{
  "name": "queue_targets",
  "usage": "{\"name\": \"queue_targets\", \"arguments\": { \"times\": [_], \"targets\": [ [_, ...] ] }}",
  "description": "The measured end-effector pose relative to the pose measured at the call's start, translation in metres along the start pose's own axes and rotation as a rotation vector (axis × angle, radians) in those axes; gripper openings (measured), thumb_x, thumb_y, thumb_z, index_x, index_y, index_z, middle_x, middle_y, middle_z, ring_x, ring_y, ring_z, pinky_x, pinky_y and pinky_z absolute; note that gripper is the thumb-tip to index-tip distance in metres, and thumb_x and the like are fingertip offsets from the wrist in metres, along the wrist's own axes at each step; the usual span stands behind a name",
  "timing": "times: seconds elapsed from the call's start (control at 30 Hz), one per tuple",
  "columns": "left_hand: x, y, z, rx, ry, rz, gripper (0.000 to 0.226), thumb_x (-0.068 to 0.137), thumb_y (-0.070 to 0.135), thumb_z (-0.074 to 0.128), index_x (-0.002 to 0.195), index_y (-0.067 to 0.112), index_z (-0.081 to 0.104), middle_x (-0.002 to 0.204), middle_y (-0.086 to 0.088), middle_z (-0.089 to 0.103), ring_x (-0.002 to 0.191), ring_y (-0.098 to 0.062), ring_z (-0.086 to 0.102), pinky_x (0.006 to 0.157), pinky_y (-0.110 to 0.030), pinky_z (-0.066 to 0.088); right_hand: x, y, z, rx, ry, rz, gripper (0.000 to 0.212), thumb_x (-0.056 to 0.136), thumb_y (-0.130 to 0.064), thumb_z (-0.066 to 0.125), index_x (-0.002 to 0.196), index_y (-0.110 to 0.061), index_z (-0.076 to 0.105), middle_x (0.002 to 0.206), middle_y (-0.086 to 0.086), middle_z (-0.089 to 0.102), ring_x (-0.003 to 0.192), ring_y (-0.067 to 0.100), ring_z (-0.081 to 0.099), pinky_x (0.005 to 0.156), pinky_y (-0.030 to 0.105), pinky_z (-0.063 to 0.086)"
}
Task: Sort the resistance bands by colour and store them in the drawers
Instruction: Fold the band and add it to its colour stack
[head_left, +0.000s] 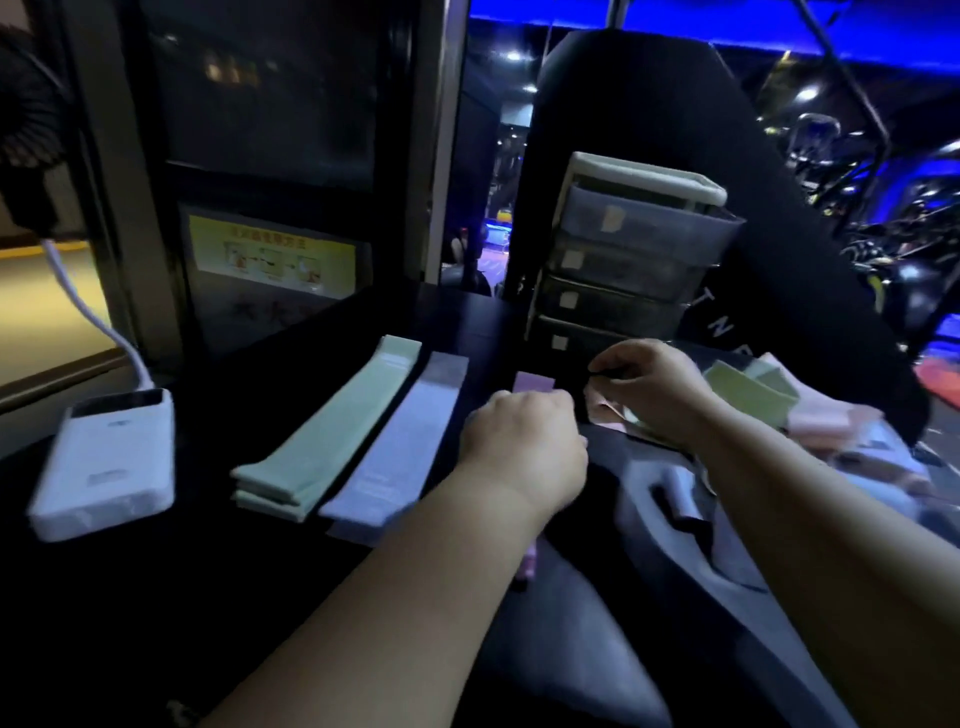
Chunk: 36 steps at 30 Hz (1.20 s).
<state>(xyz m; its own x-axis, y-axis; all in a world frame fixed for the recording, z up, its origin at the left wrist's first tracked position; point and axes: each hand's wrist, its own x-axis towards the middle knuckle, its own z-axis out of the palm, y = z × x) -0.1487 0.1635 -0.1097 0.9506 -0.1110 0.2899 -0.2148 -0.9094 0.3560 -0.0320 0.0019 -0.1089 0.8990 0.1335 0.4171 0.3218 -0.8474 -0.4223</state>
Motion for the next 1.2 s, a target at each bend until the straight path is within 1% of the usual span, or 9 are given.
{"name": "queue_targets", "arguments": {
  "times": [0.17, 0.27, 0.43, 0.6, 0.73, 0.8, 0.97, 1.07, 1.2],
  "targets": [
    [0.017, 0.056, 0.025, 0.02, -0.12, 0.038, 0.037, 0.097, 0.03, 0.052, 0.131, 0.015, 0.051, 0.135, -0.012, 0.052, 0.124, -0.033, 0.048, 0.089, -0.037, 0.043, -0.026, 0.054, -0.048, -0.002, 0.084, 0.089, 0.013, 0.081, -0.023, 0.074, 0.081, -0.032, 0.065, 0.09, 0.0, 0.065, 0.069, 0.013, 0.061, 0.063, 0.023, 0.04],
    [0.025, 0.086, 0.039, 0.001, -0.2, 0.024, 0.032, 0.097, 0.029, 0.051, 0.125, 0.014, 0.056, 0.144, -0.019, 0.04, 0.134, -0.037, 0.039, 0.095, -0.04, 0.042, -0.041, 0.085, -0.058, 0.05, 0.157, 0.187, 0.008, 0.083, -0.022, 0.074, 0.091, -0.022, 0.072, 0.093, 0.0, 0.067, 0.083, 0.016, 0.061, 0.073, 0.025, 0.04],
    [0.045, 0.117, 0.068, -0.113, -0.231, -0.011, 0.026, 0.097, 0.026, 0.049, 0.121, 0.018, 0.057, 0.131, -0.015, 0.052, 0.126, -0.034, 0.045, 0.101, -0.042, 0.042, -0.064, 0.122, -0.076, 0.107, 0.244, 0.285, 0.006, 0.083, -0.024, 0.072, 0.089, -0.025, 0.072, 0.082, -0.007, 0.066, 0.077, 0.015, 0.061, 0.067, 0.016, 0.044],
    [0.064, 0.119, 0.099, -0.234, -0.193, -0.04, 0.03, 0.094, 0.038, 0.051, 0.117, 0.021, 0.058, 0.126, -0.006, 0.055, 0.12, -0.031, 0.049, 0.095, -0.041, 0.046, -0.066, 0.143, -0.095, 0.278, 0.24, 0.309, 0.004, 0.078, -0.03, 0.075, 0.075, -0.03, 0.071, 0.068, -0.01, 0.067, 0.076, 0.014, 0.067, 0.08, 0.037, 0.056],
    [0.068, 0.108, 0.111, -0.308, -0.21, -0.046, 0.027, 0.092, 0.044, 0.055, 0.114, 0.03, 0.06, 0.125, 0.001, 0.059, 0.12, -0.025, 0.05, 0.099, -0.038, 0.044, -0.067, 0.143, -0.098, 0.112, 0.117, 0.25, 0.006, 0.082, -0.023, 0.074, 0.082, -0.027, 0.071, 0.075, -0.014, 0.066, 0.071, 0.001, 0.059, 0.066, 0.004, 0.043],
    [0.069, 0.106, 0.114, -0.363, -0.211, -0.056, 0.026, 0.092, 0.048, 0.055, 0.111, 0.032, 0.062, 0.121, 0.004, 0.062, 0.117, -0.023, 0.052, 0.099, -0.038, 0.045, -0.066, 0.143, -0.095, 0.03, 0.129, 0.283, 0.004, 0.082, -0.026, 0.071, 0.086, -0.028, 0.071, 0.077, -0.016, 0.065, 0.07, -0.005, 0.056, 0.058, 0.001, 0.038],
    [0.069, 0.109, 0.12, -0.435, -0.17, -0.037, 0.034, 0.093, 0.057, 0.047, 0.104, 0.03, 0.064, 0.112, 0.006, 0.066, 0.111, -0.022, 0.056, 0.098, -0.04, 0.046, -0.059, 0.145, -0.077, 0.004, 0.338, 0.322, 0.033, 0.082, -0.03, 0.068, 0.116, -0.028, 0.064, 0.116, -0.003, 0.059, 0.102, 0.016, 0.058, 0.087, 0.029, 0.046],
    [0.07, 0.108, 0.122, -0.468, -0.167, -0.052, 0.035, 0.09, 0.061, 0.048, 0.099, 0.031, 0.064, 0.105, 0.01, 0.066, 0.107, -0.019, 0.058, 0.096, -0.039, 0.047, -0.055, 0.14, -0.065, -0.112, 0.307, 0.256, 0.056, 0.084, -0.028, 0.07, 0.136, -0.021, 0.052, 0.137, 0.002, 0.046, 0.125, 0.021, 0.043, 0.097, 0.024, 0.03],
    [0.071, 0.105, 0.125, -0.486, -0.155, -0.053, 0.025, 0.088, 0.054, 0.058, 0.097, 0.032, 0.065, 0.109, 0.014, 0.065, 0.11, -0.017, 0.058, 0.097, -0.038, 0.047, -0.049, 0.15, -0.05, -0.218, 0.205, 0.291, 0.041, 0.084, -0.033, 0.068, 0.122, -0.02, 0.061, 0.133, 0.005, 0.053, 0.122, 0.029, 0.046, 0.101, 0.034, 0.036]
  ]
}}
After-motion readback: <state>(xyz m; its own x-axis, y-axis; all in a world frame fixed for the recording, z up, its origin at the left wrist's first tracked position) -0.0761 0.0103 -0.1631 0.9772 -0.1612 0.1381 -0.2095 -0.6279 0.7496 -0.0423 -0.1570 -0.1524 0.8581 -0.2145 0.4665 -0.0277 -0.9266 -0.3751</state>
